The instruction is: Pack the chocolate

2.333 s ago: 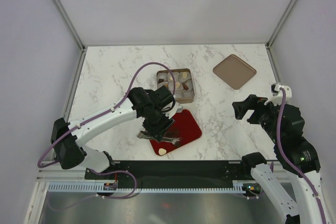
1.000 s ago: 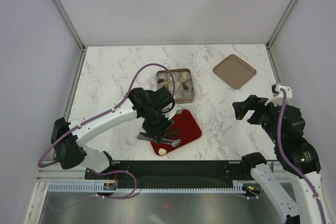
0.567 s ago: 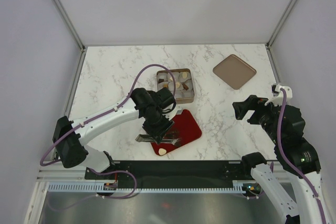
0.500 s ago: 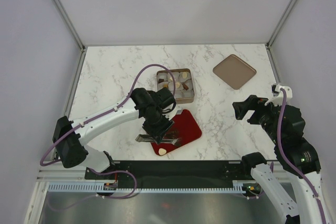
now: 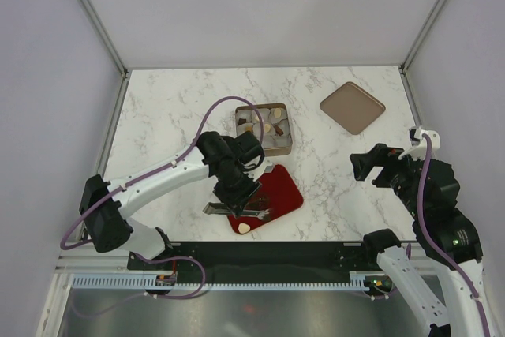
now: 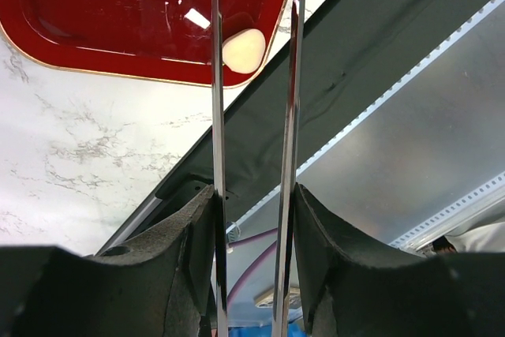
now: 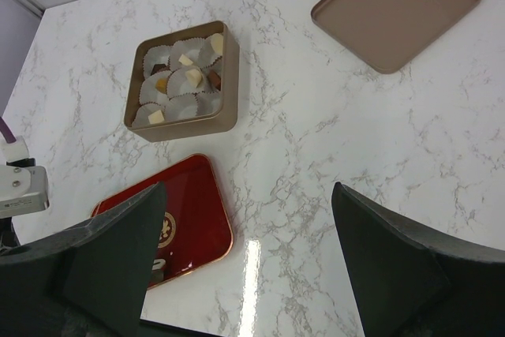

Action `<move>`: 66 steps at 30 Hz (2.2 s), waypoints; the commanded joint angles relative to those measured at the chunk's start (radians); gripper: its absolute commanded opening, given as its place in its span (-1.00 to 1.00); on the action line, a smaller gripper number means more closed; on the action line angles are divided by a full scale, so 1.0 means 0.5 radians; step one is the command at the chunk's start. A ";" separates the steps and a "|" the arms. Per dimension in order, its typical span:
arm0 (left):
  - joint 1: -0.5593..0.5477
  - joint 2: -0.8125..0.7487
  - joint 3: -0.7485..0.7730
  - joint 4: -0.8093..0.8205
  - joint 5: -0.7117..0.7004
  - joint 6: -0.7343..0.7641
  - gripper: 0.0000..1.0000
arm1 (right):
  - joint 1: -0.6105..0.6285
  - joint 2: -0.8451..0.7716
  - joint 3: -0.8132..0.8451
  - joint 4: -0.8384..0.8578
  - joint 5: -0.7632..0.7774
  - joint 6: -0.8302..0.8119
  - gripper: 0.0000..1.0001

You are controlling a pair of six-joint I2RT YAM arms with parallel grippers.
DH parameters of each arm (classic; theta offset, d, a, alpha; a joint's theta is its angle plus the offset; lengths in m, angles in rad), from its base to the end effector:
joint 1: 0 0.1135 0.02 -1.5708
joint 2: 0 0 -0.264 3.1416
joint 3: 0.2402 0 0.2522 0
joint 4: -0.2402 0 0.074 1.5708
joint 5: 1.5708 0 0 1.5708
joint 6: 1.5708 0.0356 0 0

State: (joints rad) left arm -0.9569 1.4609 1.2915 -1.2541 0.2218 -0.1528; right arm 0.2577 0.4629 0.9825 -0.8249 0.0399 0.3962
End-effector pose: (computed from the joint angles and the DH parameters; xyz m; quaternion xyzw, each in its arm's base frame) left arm 0.1425 -0.2159 0.2862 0.3953 0.9089 -0.1323 0.0040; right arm 0.0691 0.0168 0.3722 0.0676 0.8035 0.1746 0.5651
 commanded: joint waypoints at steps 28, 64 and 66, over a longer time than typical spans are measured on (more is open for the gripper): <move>-0.013 0.174 0.236 -0.207 -0.244 -0.127 -0.06 | -0.003 -0.033 0.035 0.021 0.040 -0.028 0.89; -0.065 0.131 0.414 -0.158 -0.121 -0.130 -0.07 | 0.000 -0.048 0.017 0.024 0.043 -0.019 0.89; -0.074 0.143 0.390 -0.133 -0.115 -0.133 -0.07 | 0.000 -0.045 0.020 0.021 0.040 -0.022 0.89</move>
State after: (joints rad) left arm -0.9821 1.5288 1.4746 -1.3350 0.1337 -0.2100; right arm 0.2577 0.4458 0.9825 -0.8265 0.0502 0.3950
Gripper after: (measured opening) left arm 0.469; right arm 0.946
